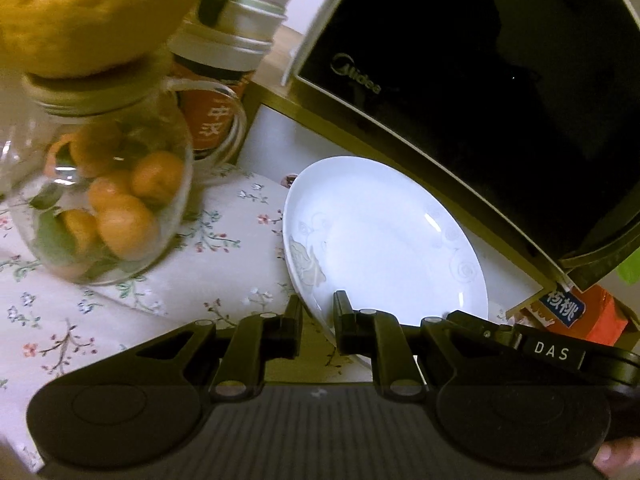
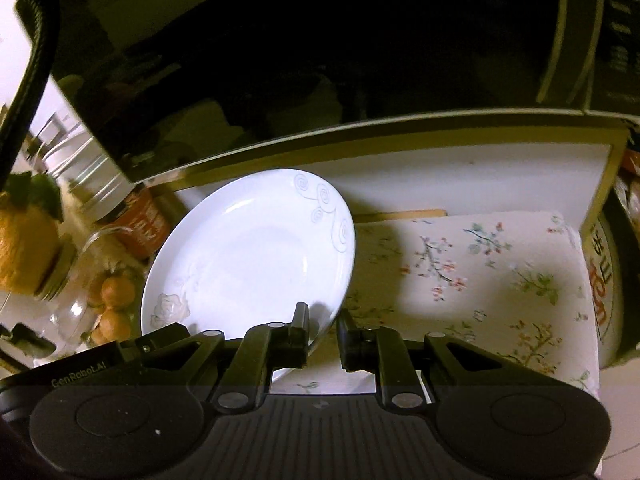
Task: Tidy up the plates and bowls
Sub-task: 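Lift the white plate off the table with both grippers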
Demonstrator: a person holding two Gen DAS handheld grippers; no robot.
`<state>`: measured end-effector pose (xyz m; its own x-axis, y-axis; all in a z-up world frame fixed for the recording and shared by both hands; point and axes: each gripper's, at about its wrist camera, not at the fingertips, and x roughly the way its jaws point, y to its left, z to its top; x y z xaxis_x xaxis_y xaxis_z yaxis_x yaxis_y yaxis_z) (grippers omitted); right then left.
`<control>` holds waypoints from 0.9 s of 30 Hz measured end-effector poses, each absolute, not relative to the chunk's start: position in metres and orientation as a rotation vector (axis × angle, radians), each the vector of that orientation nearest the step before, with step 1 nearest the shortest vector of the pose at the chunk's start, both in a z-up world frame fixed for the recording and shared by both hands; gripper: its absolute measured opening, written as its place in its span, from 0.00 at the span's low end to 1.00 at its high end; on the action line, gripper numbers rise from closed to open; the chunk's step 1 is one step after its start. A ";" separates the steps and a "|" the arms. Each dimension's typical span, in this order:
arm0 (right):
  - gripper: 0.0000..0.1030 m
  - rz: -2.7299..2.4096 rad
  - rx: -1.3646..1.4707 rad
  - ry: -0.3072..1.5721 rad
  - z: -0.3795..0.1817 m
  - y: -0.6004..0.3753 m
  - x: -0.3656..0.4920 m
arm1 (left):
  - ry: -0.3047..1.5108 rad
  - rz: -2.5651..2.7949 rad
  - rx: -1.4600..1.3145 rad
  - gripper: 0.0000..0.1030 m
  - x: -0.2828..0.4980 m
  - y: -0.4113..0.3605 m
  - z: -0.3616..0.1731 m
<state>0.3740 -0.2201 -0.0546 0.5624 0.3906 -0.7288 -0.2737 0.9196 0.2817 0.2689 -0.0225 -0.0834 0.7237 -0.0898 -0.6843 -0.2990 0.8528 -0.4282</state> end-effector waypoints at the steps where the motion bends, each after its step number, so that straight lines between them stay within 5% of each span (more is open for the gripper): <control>1: 0.14 0.400 0.138 0.888 -0.054 -0.219 0.373 | 0.761 0.121 -0.553 0.13 0.266 -0.022 -0.083; 27: 0.14 0.456 0.018 0.785 -0.009 -0.209 0.296 | 0.698 0.128 -0.564 0.13 0.183 -0.031 -0.031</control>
<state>0.2957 -0.2088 -0.0089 0.6156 0.4022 -0.6777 -0.3888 0.9030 0.1827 0.1830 -0.0310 -0.0315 0.7650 -0.0724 -0.6399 -0.2952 0.8437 -0.4483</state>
